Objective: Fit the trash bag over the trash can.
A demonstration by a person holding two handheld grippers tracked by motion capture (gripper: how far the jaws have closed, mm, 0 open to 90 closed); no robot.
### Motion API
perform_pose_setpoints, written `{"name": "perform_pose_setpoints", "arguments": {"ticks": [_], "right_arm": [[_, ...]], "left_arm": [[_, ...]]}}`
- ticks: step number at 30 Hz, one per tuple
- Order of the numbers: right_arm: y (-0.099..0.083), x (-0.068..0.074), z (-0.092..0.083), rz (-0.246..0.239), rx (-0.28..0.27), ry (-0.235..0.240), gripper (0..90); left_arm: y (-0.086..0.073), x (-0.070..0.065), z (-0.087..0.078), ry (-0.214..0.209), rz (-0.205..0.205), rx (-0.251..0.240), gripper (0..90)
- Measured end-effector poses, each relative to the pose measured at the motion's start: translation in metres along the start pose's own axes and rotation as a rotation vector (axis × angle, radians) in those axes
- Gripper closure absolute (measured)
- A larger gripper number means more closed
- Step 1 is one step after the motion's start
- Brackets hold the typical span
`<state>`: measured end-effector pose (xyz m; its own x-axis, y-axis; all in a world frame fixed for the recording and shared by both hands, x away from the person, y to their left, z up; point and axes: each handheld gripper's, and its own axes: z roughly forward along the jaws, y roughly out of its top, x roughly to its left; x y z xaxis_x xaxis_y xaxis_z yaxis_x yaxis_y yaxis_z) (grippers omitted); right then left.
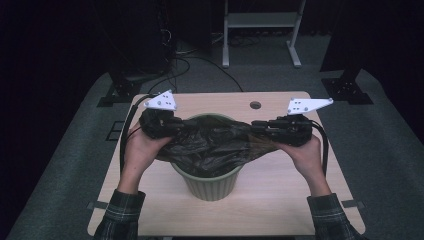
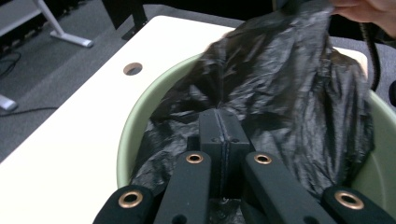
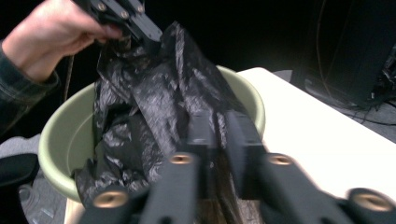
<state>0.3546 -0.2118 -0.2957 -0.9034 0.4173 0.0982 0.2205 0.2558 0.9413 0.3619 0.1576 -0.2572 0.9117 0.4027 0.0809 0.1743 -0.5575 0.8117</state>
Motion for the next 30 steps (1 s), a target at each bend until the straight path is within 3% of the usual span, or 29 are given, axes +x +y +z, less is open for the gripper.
{"name": "perform_pose_setpoints", "arguments": {"ticks": [2, 5, 11, 13, 15, 17, 18, 25, 30], "right_arm": [[0.002, 0.002, -0.005, -0.001, -0.024, -0.002, 65.0], [0.007, 0.009, -0.011, -0.017, -0.048, 0.011, 59.9], [0.016, 0.026, -0.008, -0.071, -0.048, 0.036, 55.7], [0.017, 0.027, -0.001, -0.079, -0.028, 0.028, 58.6], [0.016, 0.026, 0.006, -0.085, 0.003, 0.015, 76.1], [0.014, 0.025, 0.010, -0.091, 0.007, 0.002, 87.4], [0.012, 0.024, 0.010, -0.089, -0.003, 0.017, 89.7], [0.001, 0.033, -0.006, -0.093, -0.026, 0.034, 89.9], [-0.013, 0.039, -0.017, -0.091, -0.013, 0.083, 89.9]], "left_arm": [[-0.002, 0.002, 0.001, 0.001, -0.013, 0.000, 90.0], [-0.003, 0.005, 0.002, 0.008, -0.026, -0.001, 90.0], [-0.003, 0.007, 0.001, 0.012, -0.036, -0.003, 89.9], [-0.004, 0.008, 0.001, 0.011, -0.037, -0.005, 89.9], [-0.004, 0.009, 0.000, 0.010, -0.044, -0.004, 90.0], [-0.005, 0.011, -0.001, 0.020, -0.054, -0.004, 90.0], [-0.006, 0.013, -0.002, 0.021, -0.062, -0.003, 90.0], [-0.020, 0.038, -0.002, 0.054, -0.144, 0.018, 90.0], [-0.029, 0.047, -0.003, 0.065, -0.181, 0.040, 90.0]]}}
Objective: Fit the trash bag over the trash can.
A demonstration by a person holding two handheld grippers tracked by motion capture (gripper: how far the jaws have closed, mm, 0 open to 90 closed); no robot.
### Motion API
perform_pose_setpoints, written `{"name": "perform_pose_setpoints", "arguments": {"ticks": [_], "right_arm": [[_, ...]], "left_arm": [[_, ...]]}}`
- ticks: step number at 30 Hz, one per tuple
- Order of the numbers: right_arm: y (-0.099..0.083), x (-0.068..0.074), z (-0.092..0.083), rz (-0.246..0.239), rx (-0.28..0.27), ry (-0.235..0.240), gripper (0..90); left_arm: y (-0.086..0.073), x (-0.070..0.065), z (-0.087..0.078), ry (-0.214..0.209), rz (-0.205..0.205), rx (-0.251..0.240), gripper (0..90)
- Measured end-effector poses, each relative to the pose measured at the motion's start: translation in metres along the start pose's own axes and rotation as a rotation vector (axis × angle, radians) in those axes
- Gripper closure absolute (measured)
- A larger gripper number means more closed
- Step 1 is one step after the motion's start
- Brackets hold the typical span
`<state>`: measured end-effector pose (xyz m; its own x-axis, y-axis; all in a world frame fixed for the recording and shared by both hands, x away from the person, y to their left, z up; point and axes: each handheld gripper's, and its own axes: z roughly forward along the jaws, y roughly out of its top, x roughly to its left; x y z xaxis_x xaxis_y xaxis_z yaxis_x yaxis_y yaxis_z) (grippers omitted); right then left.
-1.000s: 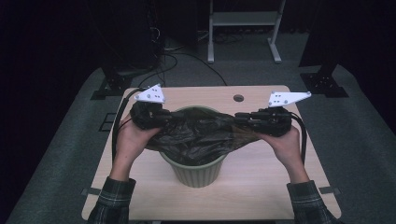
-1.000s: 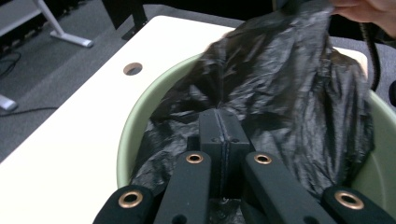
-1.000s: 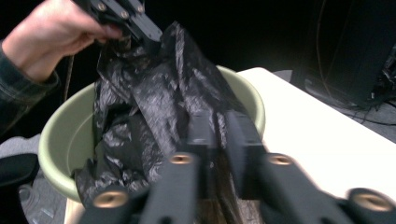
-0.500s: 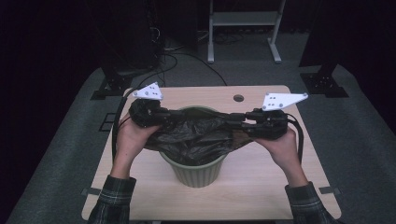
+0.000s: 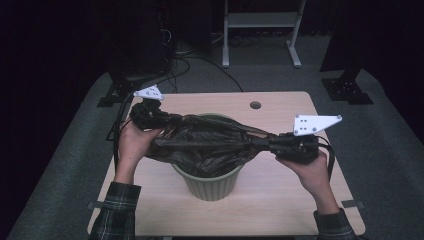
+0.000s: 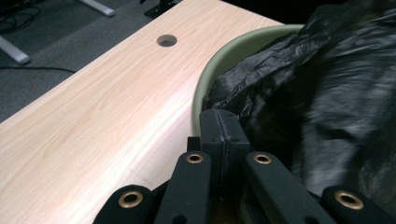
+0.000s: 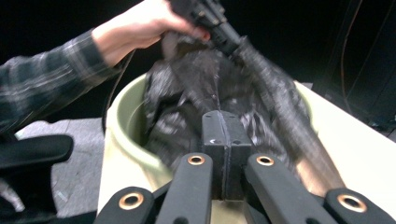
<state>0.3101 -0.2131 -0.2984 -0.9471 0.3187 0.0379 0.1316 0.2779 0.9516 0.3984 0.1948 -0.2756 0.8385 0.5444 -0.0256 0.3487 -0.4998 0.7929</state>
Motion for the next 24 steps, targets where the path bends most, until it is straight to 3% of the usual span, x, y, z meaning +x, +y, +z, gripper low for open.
{"name": "perform_pose_setpoints", "arguments": {"ticks": [11, 24], "right_arm": [[-0.045, 0.013, -0.009, 0.060, 0.057, 0.071, 89.9], [-0.090, 0.009, 0.009, 0.151, 0.161, 0.094, 90.0]], "left_arm": [[-0.027, 0.020, -0.007, 0.050, -0.072, 0.036, 90.0], [-0.070, 0.030, 0.017, 0.034, -0.140, 0.097, 90.0]]}}
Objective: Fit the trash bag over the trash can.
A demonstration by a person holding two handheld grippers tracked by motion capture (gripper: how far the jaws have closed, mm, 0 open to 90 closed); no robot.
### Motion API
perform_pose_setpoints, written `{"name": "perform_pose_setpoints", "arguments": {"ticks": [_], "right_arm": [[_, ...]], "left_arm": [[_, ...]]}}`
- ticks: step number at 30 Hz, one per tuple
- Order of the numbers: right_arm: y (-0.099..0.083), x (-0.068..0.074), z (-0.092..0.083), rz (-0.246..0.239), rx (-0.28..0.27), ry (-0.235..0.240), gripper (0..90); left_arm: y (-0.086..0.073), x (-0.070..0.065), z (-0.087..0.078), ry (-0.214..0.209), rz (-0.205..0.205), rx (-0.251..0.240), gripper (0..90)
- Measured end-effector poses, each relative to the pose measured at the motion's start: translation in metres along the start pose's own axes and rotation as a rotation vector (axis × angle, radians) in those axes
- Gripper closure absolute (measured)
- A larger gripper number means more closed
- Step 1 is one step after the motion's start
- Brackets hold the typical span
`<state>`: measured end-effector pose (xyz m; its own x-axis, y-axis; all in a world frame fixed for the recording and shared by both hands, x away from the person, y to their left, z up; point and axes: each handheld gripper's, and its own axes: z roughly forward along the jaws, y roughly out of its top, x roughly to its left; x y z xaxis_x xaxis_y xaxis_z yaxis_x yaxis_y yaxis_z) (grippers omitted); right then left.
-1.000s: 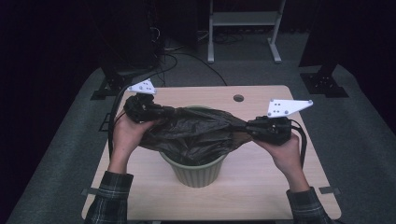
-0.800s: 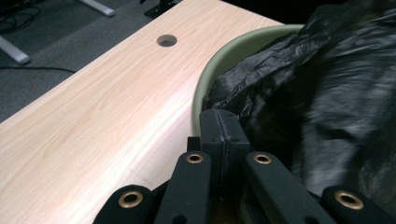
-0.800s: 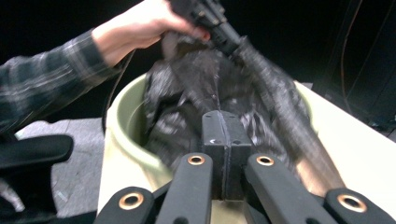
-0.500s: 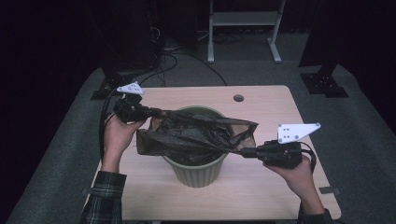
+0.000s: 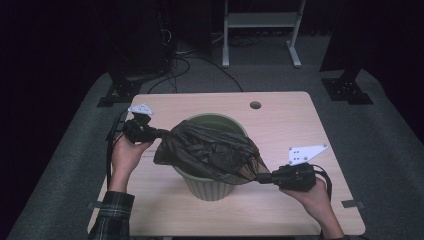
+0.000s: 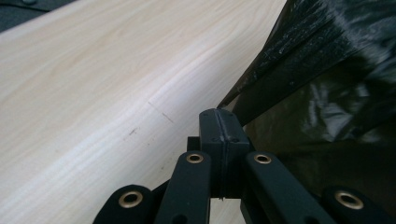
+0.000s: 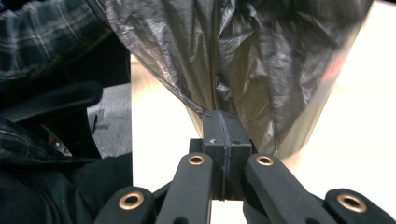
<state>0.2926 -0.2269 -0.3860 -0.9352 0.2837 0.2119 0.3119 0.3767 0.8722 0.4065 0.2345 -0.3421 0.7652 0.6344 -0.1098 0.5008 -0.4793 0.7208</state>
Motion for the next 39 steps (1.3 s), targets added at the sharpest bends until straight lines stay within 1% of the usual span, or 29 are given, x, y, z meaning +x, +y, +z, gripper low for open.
{"name": "perform_pose_setpoints", "arguments": {"ticks": [2, 4, 7, 10, 13, 16, 18, 19, 21, 24, 26, 29, 30, 33, 34, 36, 37, 39], "right_arm": [[-0.007, -0.003, 0.005, 0.016, 0.011, 0.006, 90.0], [-0.014, -0.005, 0.009, 0.033, 0.031, 0.001, 90.0], [-0.022, -0.009, 0.013, 0.055, 0.029, 0.014, 90.0], [-0.025, -0.010, 0.016, 0.061, 0.023, 0.026, 90.0], [-0.026, -0.010, 0.019, 0.063, 0.046, 0.021, 90.0], [-0.031, -0.013, 0.021, 0.077, 0.071, 0.001, 90.0], [-0.035, -0.017, 0.022, 0.092, 0.077, -0.006, 90.0], [-0.037, -0.018, 0.022, 0.097, 0.076, -0.009, 90.0], [-0.039, -0.019, 0.022, 0.105, 0.069, -0.012, 90.0], [-0.033, -0.022, 0.021, 0.097, 0.071, -0.037, 90.0], [-0.030, -0.024, 0.020, 0.092, 0.065, -0.045, 90.0], [-0.021, -0.028, 0.019, 0.083, 0.059, -0.058, 90.0], [-0.017, -0.029, 0.018, 0.073, 0.050, -0.068, 90.0], [-0.008, -0.030, 0.019, 0.061, 0.048, -0.079, 90.0], [-0.006, -0.031, 0.019, 0.055, 0.049, -0.079, 90.0], [-0.005, -0.032, 0.022, 0.054, 0.063, -0.087, 90.0], [-0.006, -0.032, 0.023, 0.056, 0.066, -0.088, 90.0], [-0.009, -0.034, 0.025, 0.062, 0.090, -0.104, 90.0]], "left_arm": [[-0.004, 0.000, 0.005, -0.005, -0.007, 0.001, 90.0], [-0.006, 0.000, 0.008, -0.018, -0.009, 0.000, 90.0], [-0.008, -0.001, 0.012, -0.032, -0.014, -0.014, 90.0], [-0.008, -0.002, 0.015, -0.037, -0.012, -0.017, 90.0], [-0.007, -0.004, 0.013, -0.038, -0.005, -0.029, 90.0], [-0.004, -0.007, 0.009, -0.039, 0.009, -0.045, 90.0], [-0.001, -0.009, 0.007, -0.038, 0.021, -0.052, 90.0], [0.001, -0.010, 0.008, -0.037, 0.019, -0.054, 90.0], [0.002, -0.009, 0.009, -0.033, 0.025, -0.038, 90.0], [0.000, -0.005, 0.014, -0.028, 0.007, -0.035, 90.0], [-0.002, -0.004, 0.017, -0.030, -0.001, -0.030, 90.0], [-0.008, -0.002, 0.024, -0.020, -0.006, -0.011, 90.0], [-0.009, -0.001, 0.026, -0.018, -0.005, -0.001, 90.0], [-0.012, 0.002, 0.033, -0.026, -0.020, 0.012, 90.0], [-0.013, 0.002, 0.034, -0.035, -0.023, 0.010, 90.0], [-0.012, 0.001, 0.034, -0.028, -0.017, 0.009, 90.0], [-0.010, 0.000, 0.033, -0.027, -0.013, 0.001, 90.0], [-0.007, -0.002, 0.031, -0.023, -0.006, -0.015, 90.0]]}}
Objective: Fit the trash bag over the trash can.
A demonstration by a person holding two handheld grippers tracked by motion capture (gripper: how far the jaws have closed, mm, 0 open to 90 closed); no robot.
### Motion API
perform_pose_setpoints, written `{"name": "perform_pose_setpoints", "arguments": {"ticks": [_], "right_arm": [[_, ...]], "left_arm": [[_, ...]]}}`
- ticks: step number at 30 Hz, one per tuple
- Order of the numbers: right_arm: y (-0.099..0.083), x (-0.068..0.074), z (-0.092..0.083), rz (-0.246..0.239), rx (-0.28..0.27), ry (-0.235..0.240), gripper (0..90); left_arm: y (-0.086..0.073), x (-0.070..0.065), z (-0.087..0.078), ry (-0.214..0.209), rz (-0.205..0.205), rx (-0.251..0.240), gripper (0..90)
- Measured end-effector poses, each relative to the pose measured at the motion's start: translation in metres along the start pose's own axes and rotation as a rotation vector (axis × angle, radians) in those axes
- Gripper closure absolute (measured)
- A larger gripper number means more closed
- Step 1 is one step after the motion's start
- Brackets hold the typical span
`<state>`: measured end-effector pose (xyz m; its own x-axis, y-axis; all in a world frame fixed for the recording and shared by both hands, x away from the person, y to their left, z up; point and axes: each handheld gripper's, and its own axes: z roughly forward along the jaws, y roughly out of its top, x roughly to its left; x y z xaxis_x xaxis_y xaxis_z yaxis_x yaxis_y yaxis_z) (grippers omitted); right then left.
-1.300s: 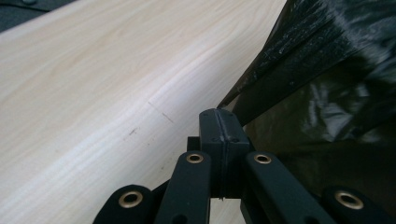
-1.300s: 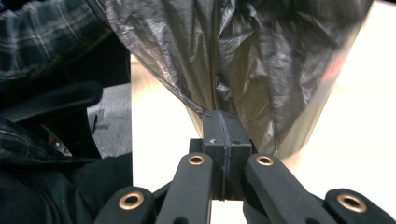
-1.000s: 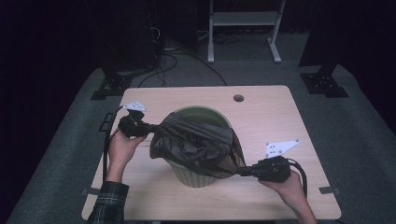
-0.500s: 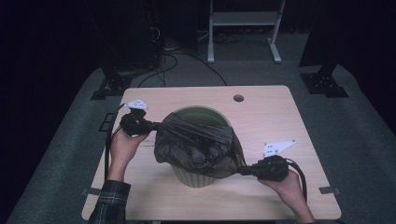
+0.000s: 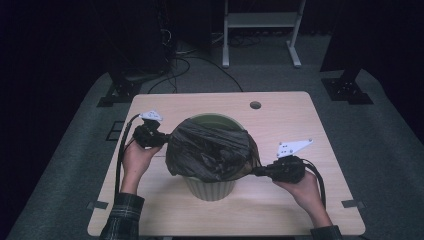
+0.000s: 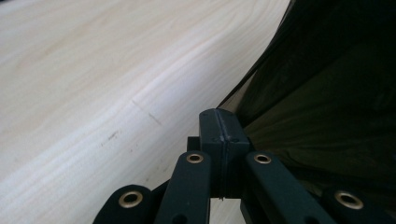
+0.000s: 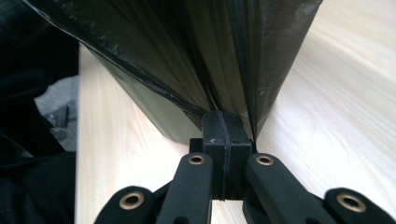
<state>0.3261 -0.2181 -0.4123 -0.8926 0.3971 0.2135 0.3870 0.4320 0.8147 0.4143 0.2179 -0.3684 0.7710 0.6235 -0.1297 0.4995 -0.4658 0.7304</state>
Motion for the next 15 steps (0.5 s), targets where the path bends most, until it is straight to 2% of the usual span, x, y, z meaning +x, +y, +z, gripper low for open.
{"name": "perform_pose_setpoints", "arguments": {"ticks": [3, 7, 11, 15], "right_arm": [[-0.010, -0.006, 0.004, 0.026, 0.023, -0.005, 90.0], [-0.018, -0.009, 0.004, 0.052, 0.001, 0.004, 90.0], [-0.012, -0.008, 0.001, 0.039, -0.013, -0.009, 90.0], [0.001, -0.005, -0.002, 0.005, -0.028, -0.013, 90.0]], "left_arm": [[0.005, -0.002, -0.003, 0.006, 0.011, -0.025, 90.0], [0.009, -0.002, 0.000, 0.010, 0.015, -0.019, 90.0], [0.004, 0.002, 0.004, 0.020, 0.003, 0.017, 90.0], [-0.008, 0.008, 0.009, 0.024, -0.021, 0.042, 90.0]]}}
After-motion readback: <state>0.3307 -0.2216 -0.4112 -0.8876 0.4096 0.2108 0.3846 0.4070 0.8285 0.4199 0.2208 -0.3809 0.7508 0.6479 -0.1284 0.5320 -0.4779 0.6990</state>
